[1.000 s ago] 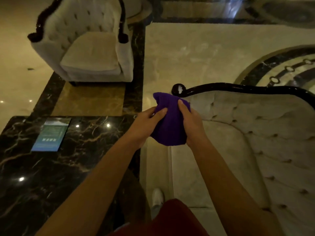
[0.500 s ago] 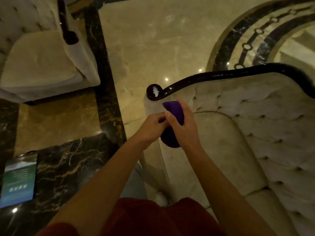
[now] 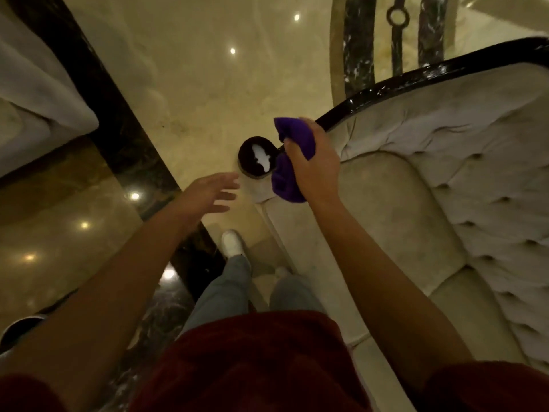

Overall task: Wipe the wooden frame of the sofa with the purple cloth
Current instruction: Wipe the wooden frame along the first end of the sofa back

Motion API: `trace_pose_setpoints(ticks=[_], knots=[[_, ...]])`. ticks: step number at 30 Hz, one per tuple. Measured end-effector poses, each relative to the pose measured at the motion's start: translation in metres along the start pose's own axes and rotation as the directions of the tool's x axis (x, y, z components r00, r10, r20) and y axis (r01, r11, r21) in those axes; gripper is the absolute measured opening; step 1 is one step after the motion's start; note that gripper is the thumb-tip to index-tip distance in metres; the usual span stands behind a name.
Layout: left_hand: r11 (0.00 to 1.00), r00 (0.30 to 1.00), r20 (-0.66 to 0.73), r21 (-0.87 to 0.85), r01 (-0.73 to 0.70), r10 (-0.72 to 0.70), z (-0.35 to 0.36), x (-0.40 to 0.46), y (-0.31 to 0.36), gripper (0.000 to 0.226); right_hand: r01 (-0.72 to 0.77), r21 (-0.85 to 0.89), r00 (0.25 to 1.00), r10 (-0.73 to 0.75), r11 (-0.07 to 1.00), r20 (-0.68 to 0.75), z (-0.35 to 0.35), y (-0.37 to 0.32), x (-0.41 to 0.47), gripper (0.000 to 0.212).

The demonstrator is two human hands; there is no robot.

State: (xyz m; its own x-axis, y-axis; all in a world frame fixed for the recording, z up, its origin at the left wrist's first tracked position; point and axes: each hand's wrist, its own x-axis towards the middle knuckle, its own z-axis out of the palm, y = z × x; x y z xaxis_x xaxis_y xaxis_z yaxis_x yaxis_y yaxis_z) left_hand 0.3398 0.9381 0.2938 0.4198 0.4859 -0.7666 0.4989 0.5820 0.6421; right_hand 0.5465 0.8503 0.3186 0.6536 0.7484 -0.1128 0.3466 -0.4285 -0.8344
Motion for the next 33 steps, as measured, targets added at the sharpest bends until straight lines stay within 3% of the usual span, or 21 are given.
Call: trace_pose_setpoints(ticks=[3, 6, 9, 14, 16, 20, 26, 31, 33], knots=[[0.984, 0.983, -0.051, 0.03, 0.177, -0.176, -0.018, 0.053, -0.03, 0.042, 0.117, -0.168, 0.991, -0.104, 0.979, 0.085, 0.034, 0.018, 0.029, 0.047], [0.955, 0.95, -0.124, -0.111, 0.275, -0.288, -0.021, 0.094, -0.047, 0.05, 0.221, -0.288, 0.966, -0.169, 0.932, 0.196, 0.074, 0.04, 0.041, 0.049], [0.916, 0.922, -0.177, -0.279, 0.289, -0.345, -0.011, 0.13, -0.055, 0.052, 0.299, -0.373, 0.946, -0.22, 0.878, 0.24, 0.11, 0.066, 0.046, 0.051], [0.915, 0.937, -0.146, -0.306, 0.262, -0.317, 0.016, 0.168, -0.067, 0.047, 0.419, -0.544, 0.908, -0.351, 0.727, 0.229, 0.152, 0.09, 0.041, 0.059], [0.905, 0.95, -0.11, -0.352, 0.237, -0.292, 0.021, 0.172, -0.068, 0.047, 0.438, -0.554, 0.896, -0.397, 0.708, 0.2, 0.153, 0.089, 0.044, 0.058], [0.859, 0.952, -0.065, -0.453, 0.239, -0.299, 0.027, 0.18, -0.071, 0.05, 0.498, -0.578, 0.865, -0.416, 0.646, 0.28, 0.148, 0.097, 0.048, 0.042], [0.855, 0.928, -0.117, -0.444, 0.269, -0.353, 0.029, 0.18, -0.059, 0.059, 0.552, -0.656, 0.825, -0.452, 0.514, 0.34, 0.119, 0.104, 0.068, 0.036], [0.799, 0.913, -0.169, -0.559, 0.222, -0.372, 0.041, 0.172, -0.043, 0.081, 0.562, -0.749, 0.79, -0.495, 0.349, 0.362, 0.055, 0.12, 0.1, 0.027], [0.805, 0.906, -0.193, -0.551, 0.219, -0.378, 0.049, 0.166, -0.037, 0.075, 0.544, -0.758, 0.802, -0.49, 0.36, 0.343, 0.03, 0.122, 0.114, 0.028]])
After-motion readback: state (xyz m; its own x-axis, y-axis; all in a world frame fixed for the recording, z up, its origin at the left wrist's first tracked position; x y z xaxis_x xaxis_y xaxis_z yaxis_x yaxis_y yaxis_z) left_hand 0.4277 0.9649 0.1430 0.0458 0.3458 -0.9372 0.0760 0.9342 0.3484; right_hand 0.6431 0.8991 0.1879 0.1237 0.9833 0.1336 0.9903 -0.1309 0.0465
